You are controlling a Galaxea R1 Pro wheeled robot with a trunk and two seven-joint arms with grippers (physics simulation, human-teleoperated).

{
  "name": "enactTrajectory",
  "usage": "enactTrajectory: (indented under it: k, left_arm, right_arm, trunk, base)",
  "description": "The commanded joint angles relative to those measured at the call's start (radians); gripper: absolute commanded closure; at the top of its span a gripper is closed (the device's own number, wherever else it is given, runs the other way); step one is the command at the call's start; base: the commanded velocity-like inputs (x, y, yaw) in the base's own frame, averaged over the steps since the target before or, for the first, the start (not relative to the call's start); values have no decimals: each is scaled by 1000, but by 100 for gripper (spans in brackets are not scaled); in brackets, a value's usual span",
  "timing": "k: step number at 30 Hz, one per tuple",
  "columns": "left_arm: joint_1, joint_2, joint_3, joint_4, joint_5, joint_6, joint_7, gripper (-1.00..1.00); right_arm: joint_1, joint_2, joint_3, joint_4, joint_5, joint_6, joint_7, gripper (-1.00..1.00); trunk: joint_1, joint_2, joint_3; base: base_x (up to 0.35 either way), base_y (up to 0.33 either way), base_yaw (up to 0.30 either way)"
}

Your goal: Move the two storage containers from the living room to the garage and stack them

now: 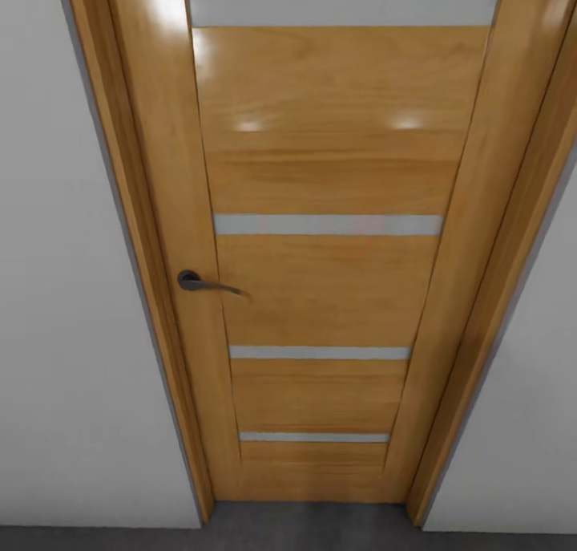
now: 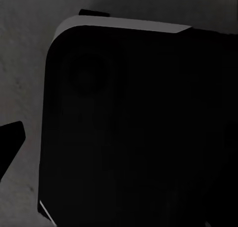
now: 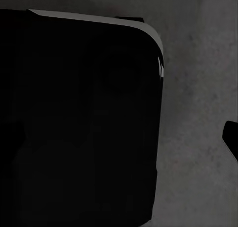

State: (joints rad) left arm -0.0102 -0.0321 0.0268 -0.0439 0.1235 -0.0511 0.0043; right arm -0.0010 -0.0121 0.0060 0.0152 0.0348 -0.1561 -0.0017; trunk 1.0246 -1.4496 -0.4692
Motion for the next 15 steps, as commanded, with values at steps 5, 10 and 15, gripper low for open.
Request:
enactTrajectory:
  k: [5,10,15]
  left_arm:
    - [-1,0,1,1,11,2,2,-100]
    - [-1,-1,1,1,10,2,2,-100]
    - [-1,-1,1,1,10,2,1,-100]
  right_arm:
    - [-1,0,0,2,4,-5,0,-100]
    - [-1,0,0,2,4,-5,0,-100]
    - [-1,0,1,2,4,-4,0,-100]
  trunk:
    - [0,0,-1]
    - [0,0,-1]
    - [0,0,-1]
  base:
    - [285,0,4]
    - [314,0,0]
    - [311,-49,0]
